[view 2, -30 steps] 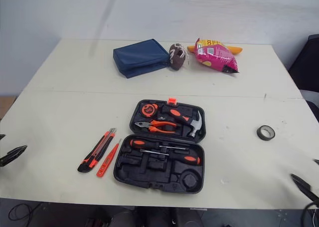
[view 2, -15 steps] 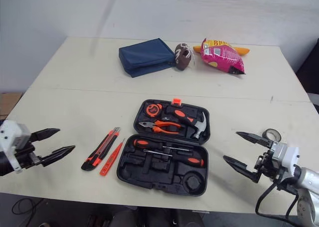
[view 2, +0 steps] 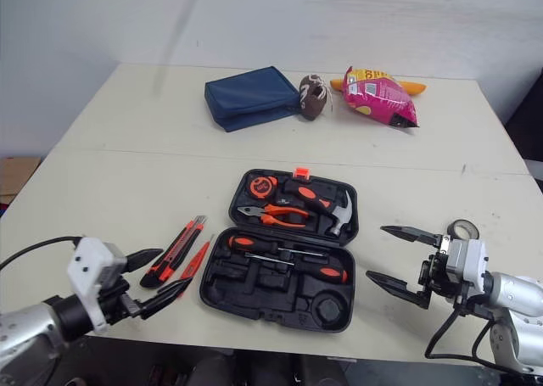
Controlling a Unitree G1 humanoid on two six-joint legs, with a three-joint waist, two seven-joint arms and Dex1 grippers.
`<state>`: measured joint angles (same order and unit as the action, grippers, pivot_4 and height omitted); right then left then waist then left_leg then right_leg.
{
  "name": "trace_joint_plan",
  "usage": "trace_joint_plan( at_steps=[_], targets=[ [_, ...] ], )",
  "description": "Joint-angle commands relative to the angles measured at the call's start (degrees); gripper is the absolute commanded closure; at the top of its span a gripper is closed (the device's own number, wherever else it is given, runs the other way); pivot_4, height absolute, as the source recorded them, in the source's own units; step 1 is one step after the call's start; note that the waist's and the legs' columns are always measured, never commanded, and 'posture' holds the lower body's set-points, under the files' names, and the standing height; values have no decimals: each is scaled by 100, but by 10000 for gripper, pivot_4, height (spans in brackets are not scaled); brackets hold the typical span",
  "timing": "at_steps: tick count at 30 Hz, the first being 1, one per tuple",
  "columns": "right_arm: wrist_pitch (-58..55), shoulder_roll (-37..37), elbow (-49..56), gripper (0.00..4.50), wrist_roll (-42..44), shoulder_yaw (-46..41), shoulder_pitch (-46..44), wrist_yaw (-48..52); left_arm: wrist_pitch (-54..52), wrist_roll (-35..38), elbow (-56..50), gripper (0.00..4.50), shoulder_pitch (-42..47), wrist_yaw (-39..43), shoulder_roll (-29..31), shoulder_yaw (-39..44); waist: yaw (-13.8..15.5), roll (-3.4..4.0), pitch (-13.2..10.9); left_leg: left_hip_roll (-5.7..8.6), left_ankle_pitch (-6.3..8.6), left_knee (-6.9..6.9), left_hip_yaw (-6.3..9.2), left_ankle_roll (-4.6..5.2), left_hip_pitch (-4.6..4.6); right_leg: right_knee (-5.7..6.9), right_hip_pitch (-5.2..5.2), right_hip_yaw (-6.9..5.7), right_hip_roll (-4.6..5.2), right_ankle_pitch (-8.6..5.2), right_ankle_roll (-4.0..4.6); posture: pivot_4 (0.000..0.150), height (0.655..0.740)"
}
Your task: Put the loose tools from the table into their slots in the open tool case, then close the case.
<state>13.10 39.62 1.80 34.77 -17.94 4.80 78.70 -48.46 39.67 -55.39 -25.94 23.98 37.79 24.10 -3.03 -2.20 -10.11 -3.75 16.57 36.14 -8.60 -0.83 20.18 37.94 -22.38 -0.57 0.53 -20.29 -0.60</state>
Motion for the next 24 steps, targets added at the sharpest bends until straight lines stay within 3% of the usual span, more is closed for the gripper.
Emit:
trace_joint_plan(
  at_steps=[1,2,11,24],
  targets=[
    [132,-42,-39,0,99,-41,-71,133,-55,-264,-231,12600,-200,-328,-91,-188,0,0,0,1,-1,0,1,1,-1,0,0,0,0,0,0,1500,7400],
    [138,-42,-59,0,98,-36,-96,148,-30,-381,-237,16709,-274,-308,-28,-265,-5,0,0,1,-2,0,1,2,-1,0,1,0,-1,0,1,1500,7400],
    [258,-100,-329,0,-4,32,-355,243,-70,-1138,-6,16709,-371,-759,-186,-648,-1,0,0,2,-5,0,6,6,0,-4,1,0,-1,-2,7,1500,7400],
    [312,-205,-397,0,-128,191,-616,178,-566,-1274,317,16709,74,-987,-431,-1101,0,1,-1,1,-4,-3,7,7,2,-6,0,-2,0,-2,7,1500,7400]
  ],
)
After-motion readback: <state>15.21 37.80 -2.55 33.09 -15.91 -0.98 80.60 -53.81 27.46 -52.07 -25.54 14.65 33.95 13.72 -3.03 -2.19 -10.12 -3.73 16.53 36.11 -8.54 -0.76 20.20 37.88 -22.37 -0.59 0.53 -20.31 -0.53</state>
